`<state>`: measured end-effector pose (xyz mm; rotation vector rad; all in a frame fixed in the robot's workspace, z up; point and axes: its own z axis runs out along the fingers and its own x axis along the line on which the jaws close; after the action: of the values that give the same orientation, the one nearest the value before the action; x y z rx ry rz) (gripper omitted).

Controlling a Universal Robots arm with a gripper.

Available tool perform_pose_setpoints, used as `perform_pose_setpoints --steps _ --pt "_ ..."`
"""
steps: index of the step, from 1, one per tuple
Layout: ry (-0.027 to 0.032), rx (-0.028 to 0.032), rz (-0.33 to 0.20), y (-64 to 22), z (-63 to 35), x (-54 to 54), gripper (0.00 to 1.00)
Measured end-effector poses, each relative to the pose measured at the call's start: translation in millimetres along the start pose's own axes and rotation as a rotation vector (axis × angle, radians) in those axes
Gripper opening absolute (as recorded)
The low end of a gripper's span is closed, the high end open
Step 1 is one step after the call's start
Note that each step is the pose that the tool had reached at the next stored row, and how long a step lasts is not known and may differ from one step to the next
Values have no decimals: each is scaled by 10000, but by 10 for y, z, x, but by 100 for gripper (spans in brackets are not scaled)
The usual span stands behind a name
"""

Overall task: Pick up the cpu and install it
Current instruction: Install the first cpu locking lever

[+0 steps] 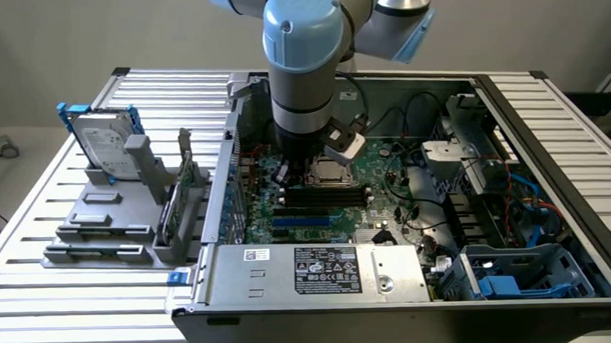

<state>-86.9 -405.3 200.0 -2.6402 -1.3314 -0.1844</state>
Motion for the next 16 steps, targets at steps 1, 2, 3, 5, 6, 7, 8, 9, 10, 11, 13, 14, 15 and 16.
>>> perform_pose_setpoints --steps 1,2,3,5,6,7,8,9,10,11,13,14,15,16 --pt "-2 -1 0 -1 4 1 11" --pt "-4 -2 0 -2 9 1 11" --pt "-6 -3 0 -4 13 2 11" --pt "-13 -7 0 -6 23 4 11" --pt "-14 -10 1 -8 29 5 11" --pt "-14 -12 0 -8 35 6 11" --pt "-17 -16 0 -9 41 6 11" --pt "-24 -19 -1 -10 44 6 11" --pt "-30 -21 -1 -12 47 7 11" --pt "-34 -24 -1 -14 49 8 11" --pt "-46 -35 -2 -19 52 9 11" --pt "-59 -45 -2 -21 53 10 11" --pt "-77 -59 -4 -23 54 11 11" --pt "-98 -74 -4 -26 55 11 11"
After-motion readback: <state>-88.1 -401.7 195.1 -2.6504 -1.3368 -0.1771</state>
